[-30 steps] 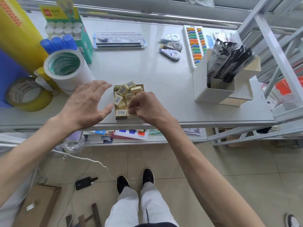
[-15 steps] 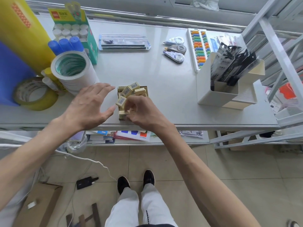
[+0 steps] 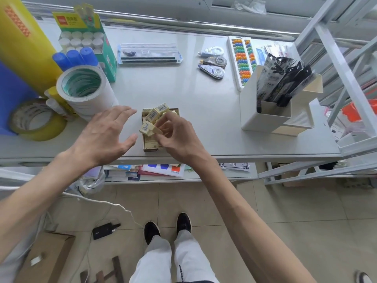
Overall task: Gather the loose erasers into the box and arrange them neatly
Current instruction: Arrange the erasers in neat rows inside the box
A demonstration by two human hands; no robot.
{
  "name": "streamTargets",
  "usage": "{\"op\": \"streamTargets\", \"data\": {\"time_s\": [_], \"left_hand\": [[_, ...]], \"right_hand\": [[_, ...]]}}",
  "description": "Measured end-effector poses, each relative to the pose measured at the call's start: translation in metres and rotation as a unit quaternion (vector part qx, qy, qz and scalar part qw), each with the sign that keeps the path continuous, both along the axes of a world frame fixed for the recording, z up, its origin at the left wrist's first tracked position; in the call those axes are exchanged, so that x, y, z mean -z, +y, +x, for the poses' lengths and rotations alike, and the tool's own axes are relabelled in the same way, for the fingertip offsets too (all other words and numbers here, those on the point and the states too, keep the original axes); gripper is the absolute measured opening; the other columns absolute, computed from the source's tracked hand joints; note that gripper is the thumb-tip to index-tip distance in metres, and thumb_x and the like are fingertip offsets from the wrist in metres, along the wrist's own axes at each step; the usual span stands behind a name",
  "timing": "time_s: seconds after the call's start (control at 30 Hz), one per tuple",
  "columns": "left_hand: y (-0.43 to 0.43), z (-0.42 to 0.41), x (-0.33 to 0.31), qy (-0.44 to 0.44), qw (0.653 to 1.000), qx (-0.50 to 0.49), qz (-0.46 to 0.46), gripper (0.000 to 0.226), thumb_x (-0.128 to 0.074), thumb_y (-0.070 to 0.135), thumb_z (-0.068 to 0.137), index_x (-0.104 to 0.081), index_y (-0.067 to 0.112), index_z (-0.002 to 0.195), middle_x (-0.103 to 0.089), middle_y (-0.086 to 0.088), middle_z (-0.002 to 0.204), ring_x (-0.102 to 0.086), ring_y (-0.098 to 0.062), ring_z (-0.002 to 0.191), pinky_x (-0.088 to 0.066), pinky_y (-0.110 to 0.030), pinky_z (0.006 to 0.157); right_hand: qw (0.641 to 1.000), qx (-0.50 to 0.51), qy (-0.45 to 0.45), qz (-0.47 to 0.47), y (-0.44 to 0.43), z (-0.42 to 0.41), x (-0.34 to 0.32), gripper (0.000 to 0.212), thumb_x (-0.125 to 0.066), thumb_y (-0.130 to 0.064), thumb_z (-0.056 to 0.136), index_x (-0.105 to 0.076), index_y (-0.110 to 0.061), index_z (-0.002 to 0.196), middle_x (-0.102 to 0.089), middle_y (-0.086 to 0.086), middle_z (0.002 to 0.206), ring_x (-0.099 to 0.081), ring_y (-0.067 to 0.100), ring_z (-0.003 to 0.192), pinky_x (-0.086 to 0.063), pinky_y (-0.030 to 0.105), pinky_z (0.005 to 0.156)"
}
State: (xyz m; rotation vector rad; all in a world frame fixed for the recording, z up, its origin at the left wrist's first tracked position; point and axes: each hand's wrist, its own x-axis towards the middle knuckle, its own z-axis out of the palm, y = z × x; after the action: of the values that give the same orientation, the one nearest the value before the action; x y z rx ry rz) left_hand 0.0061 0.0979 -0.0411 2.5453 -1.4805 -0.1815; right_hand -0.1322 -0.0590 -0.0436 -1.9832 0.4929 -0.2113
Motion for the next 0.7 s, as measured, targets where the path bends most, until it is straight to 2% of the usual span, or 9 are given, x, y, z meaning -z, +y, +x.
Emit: {"op": "streamTargets", "data": {"time_s": [0.1, 0.2, 0.33, 0.43, 0.5, 0.63, 0.7], "left_hand": [[-0.002, -0.002, 0.002, 0.001, 1.000, 0.003, 0.001, 0.064, -0.064, 0.035, 0.088, -0.040, 0.015, 0.144, -0.045, -0.009, 0.145, -0.040, -0.027, 0.135, -0.032, -0.046, 0.107], [-0.003, -0.001, 0.001, 0.005, 1.000, 0.000, 0.000, 0.065, -0.066, 0.034, 0.087, -0.041, 0.015, 0.144, -0.046, -0.009, 0.145, -0.040, -0.028, 0.135, -0.032, -0.046, 0.107], [-0.006, 0.002, 0.000, 0.004, 1.000, 0.002, -0.001, 0.065, -0.066, 0.033, 0.086, -0.041, 0.016, 0.144, -0.045, -0.007, 0.146, -0.042, -0.028, 0.133, -0.033, -0.046, 0.106], [-0.007, 0.003, -0.001, 0.002, 1.000, 0.004, -0.001, 0.065, -0.066, 0.033, 0.086, -0.041, 0.016, 0.143, -0.045, -0.007, 0.146, -0.043, -0.028, 0.133, -0.034, -0.046, 0.105], [-0.008, 0.003, -0.001, 0.003, 1.000, 0.006, 0.000, 0.065, -0.066, 0.033, 0.087, -0.040, 0.016, 0.144, -0.045, -0.007, 0.146, -0.042, -0.028, 0.134, -0.033, -0.046, 0.106], [-0.008, 0.003, -0.001, 0.004, 1.000, 0.009, 0.003, 0.065, -0.065, 0.034, 0.087, -0.040, 0.017, 0.144, -0.045, -0.007, 0.146, -0.042, -0.027, 0.134, -0.033, -0.046, 0.107], [-0.007, 0.005, -0.001, 0.006, 1.000, 0.008, 0.005, 0.065, -0.065, 0.034, 0.087, -0.039, 0.017, 0.145, -0.044, -0.007, 0.147, -0.041, -0.027, 0.134, -0.033, -0.045, 0.108]], "right_hand": [[0.999, -0.024, 0.008, -0.034, -0.006, 0.000, -0.002, 0.022, -0.083, -0.011, 0.075, -0.063, -0.012, 0.084, -0.067, -0.002, 0.085, -0.061, 0.012, 0.076, -0.052, 0.025, 0.067], [0.998, -0.051, 0.017, -0.021, -0.004, -0.002, -0.001, 0.023, -0.084, -0.006, 0.071, -0.065, -0.011, 0.082, -0.062, -0.007, 0.081, -0.053, 0.007, 0.071, -0.044, 0.016, 0.063], [0.998, -0.062, 0.019, -0.024, -0.002, -0.001, 0.009, 0.015, -0.075, 0.004, 0.074, -0.070, -0.007, 0.082, -0.068, 0.006, 0.086, -0.056, 0.020, 0.075, -0.049, 0.029, 0.066], [0.997, -0.066, 0.011, -0.035, -0.002, -0.002, 0.012, 0.013, -0.074, 0.005, 0.074, -0.073, -0.005, 0.081, -0.062, -0.003, 0.082, -0.050, 0.003, 0.068, -0.040, 0.015, 0.065], [0.998, -0.064, 0.010, -0.027, -0.003, -0.002, 0.013, 0.012, -0.073, 0.005, 0.074, -0.074, -0.005, 0.081, -0.061, -0.007, 0.082, -0.050, -0.002, 0.068, -0.037, 0.011, 0.066], [0.999, -0.053, 0.007, -0.007, -0.003, 0.000, 0.015, 0.012, -0.073, 0.003, 0.074, -0.076, -0.007, 0.080, -0.064, -0.008, 0.081, -0.053, -0.006, 0.069, -0.036, 0.006, 0.066], [0.999, -0.041, 0.002, 0.006, -0.003, 0.001, 0.018, 0.010, -0.076, 0.002, 0.073, -0.076, -0.007, 0.078, -0.071, -0.005, 0.084, -0.057, 0.002, 0.072, -0.042, 0.012, 0.066]]}}
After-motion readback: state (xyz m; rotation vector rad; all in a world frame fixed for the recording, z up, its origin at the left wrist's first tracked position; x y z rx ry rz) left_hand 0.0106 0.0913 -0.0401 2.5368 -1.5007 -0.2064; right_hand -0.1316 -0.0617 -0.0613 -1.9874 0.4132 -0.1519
